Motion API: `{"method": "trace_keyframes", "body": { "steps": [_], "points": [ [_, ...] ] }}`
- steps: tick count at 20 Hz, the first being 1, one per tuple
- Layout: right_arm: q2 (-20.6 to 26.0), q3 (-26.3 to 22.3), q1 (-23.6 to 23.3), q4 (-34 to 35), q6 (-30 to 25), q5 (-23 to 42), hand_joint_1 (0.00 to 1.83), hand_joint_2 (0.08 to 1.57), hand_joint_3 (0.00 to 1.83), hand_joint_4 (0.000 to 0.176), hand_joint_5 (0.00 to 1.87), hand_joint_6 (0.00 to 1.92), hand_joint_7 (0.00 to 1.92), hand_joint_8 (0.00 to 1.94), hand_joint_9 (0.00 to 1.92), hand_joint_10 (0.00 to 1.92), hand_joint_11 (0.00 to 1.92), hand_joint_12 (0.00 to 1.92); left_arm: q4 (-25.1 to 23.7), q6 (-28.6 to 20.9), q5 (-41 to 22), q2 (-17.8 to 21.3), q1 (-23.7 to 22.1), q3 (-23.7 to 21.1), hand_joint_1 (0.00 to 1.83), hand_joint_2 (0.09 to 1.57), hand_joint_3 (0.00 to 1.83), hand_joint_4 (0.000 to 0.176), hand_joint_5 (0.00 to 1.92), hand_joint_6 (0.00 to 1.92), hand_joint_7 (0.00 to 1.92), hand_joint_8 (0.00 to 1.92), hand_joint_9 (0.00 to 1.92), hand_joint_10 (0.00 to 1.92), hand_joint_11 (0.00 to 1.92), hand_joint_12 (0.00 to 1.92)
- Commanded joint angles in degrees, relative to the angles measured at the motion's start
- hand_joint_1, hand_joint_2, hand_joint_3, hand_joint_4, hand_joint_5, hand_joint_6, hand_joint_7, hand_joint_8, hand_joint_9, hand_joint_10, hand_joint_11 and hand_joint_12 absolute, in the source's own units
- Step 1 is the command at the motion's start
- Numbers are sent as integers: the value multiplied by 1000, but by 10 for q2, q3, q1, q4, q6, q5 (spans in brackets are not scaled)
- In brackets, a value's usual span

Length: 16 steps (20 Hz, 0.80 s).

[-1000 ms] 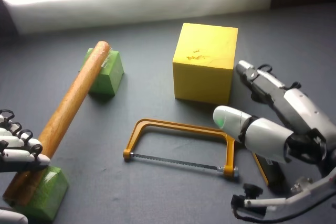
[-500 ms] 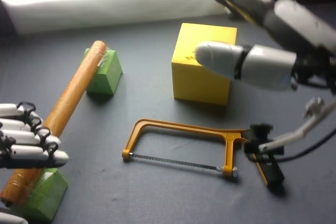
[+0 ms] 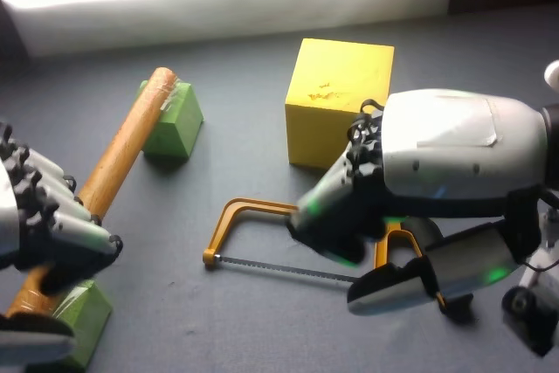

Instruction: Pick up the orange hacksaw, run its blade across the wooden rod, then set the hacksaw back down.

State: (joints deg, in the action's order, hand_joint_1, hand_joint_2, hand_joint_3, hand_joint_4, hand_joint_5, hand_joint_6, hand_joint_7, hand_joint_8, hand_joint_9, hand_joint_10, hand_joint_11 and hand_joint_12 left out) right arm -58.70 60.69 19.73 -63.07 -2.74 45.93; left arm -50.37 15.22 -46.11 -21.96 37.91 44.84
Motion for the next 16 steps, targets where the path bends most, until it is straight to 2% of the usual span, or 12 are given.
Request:
{"method": "trace_keyframes", "body": {
  "steps": [1, 2, 3, 4, 6, 9, 11, 16],
  "points": [
    [-4, 10, -24, 4, -11, 79, 517, 1264, 11, 0, 1133, 1921, 1279, 1941, 1459, 1921, 1626, 1921, 22, 2, -57, 1, -10, 3, 322, 1347, 2, 0, 1069, 1919, 1189, 1919, 1302, 1921, 1363, 1921],
    [-11, 26, -49, -46, -28, 96, 447, 1301, 15, 0, 1215, 1921, 1351, 1941, 1497, 1921, 1668, 1921, 17, 2, -67, 1, -14, 4, 348, 1355, 1, 0, 1256, 1921, 1324, 1921, 1428, 1921, 1492, 1921],
    [-17, 39, -75, -102, -50, 112, 412, 1331, 13, 0, 1254, 1921, 1398, 1941, 1530, 1921, 1694, 1921, 7, 2, -94, 1, -20, 7, 400, 1349, 0, 0, 1340, 1921, 1404, 1921, 1495, 1921, 1569, 1921],
    [-21, 50, -98, -147, -62, 126, 372, 1377, 22, 0, 1264, 1921, 1424, 1941, 1561, 1921, 1729, 1921, 1, 2, -114, 0, -22, 9, 415, 1354, 0, 0, 1388, 1921, 1490, 1921, 1567, 1921, 1647, 1921],
    [-23, 65, -136, -215, -91, 150, 408, 1400, 17, 0, 1271, 1921, 1435, 1941, 1566, 1921, 1738, 1921, -4, 2, -134, -1, -24, 10, 451, 1360, 1, 0, 1368, 1921, 1501, 1921, 1596, 1921, 1692, 1921],
    [-27, 67, -134, -215, -93, 161, 430, 1411, 14, 0, 1263, 1921, 1431, 1941, 1557, 1921, 1724, 1921, -4, 3, -148, -2, -22, 12, 424, 1386, 0, 0, 1354, 1921, 1505, 1921, 1619, 1921, 1725, 1921],
    [-29, 65, -131, -215, -90, 172, 460, 1431, 3, 0, 1237, 1921, 1409, 1941, 1545, 1921, 1718, 1921, -7, 3, -148, -2, -19, 12, 427, 1395, 0, 0, 1306, 1921, 1441, 1921, 1527, 1921, 1633, 1921],
    [-19, 52, -127, -201, -82, 177, 486, 1419, 0, 0, 1231, 1921, 1397, 1941, 1538, 1921, 1701, 1921, -15, 3, -148, -3, -17, 13, 417, 1403, 2, 0, 1288, 1921, 1426, 1921, 1504, 1921, 1606, 1921]
  ]
}}
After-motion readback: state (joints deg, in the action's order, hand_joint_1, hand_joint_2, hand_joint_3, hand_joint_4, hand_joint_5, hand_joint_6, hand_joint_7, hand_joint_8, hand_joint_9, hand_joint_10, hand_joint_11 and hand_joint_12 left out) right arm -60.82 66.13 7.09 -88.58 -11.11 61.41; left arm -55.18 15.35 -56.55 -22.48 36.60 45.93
